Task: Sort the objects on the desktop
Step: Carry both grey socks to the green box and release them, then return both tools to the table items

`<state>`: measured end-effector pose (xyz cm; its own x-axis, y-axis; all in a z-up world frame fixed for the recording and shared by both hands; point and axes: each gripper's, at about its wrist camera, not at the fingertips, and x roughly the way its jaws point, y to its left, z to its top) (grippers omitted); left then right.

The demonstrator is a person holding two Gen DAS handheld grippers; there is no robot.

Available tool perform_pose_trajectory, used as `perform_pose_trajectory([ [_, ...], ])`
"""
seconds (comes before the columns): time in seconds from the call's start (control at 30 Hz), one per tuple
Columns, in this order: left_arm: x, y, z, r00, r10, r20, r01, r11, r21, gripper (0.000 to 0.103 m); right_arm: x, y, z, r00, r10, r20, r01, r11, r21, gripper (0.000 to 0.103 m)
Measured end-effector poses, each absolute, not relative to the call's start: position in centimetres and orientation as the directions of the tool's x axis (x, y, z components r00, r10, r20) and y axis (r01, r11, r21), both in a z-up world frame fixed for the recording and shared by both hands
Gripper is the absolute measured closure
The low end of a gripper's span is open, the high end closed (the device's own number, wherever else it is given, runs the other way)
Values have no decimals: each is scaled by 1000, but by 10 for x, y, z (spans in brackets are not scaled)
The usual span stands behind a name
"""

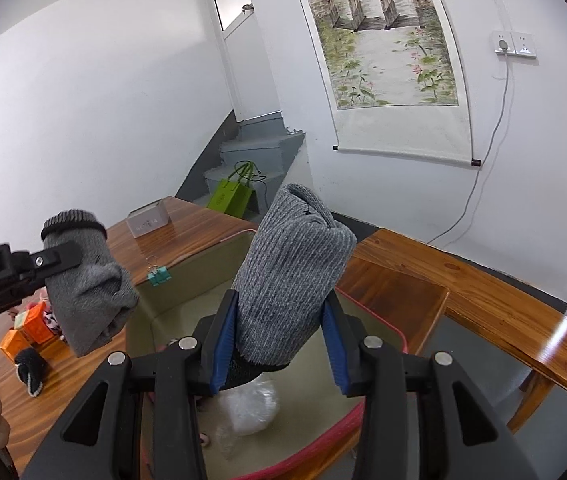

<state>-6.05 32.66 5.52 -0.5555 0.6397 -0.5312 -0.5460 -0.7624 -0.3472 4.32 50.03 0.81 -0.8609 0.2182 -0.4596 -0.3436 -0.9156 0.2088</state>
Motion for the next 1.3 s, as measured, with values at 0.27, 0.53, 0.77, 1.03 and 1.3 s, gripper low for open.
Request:
perform_pose_trajectory([
  [0.27, -65, 362, 45, -478, 651, -590, -594, -734, -329, 73, 49, 509, 4, -845, 254, -472, -381, -904, 196, 49],
  [0.53, -64, 335, 45, -529, 614, -586, -558, -772, -304, 54, 51, 495, 13, -863, 279, -422, -381, -907, 179, 33],
  [0.77, -62, 288, 47, -606, 553, -572, -492, -826, -277, 54, 44, 471, 16, -881, 238, -409, -338, -921, 192, 33],
  [1.03, -58, 206, 43, -715, 432, -550, -350, -902, -254, 37, 30, 421, 23, -912, 126, -390, -223, -951, 215, 27],
  [1.3, -52, 93, 21, -774, 272, -572, -157, -957, -243, 37, -2, 335, 20, -898, -80, -434, -13, -978, 208, 25],
])
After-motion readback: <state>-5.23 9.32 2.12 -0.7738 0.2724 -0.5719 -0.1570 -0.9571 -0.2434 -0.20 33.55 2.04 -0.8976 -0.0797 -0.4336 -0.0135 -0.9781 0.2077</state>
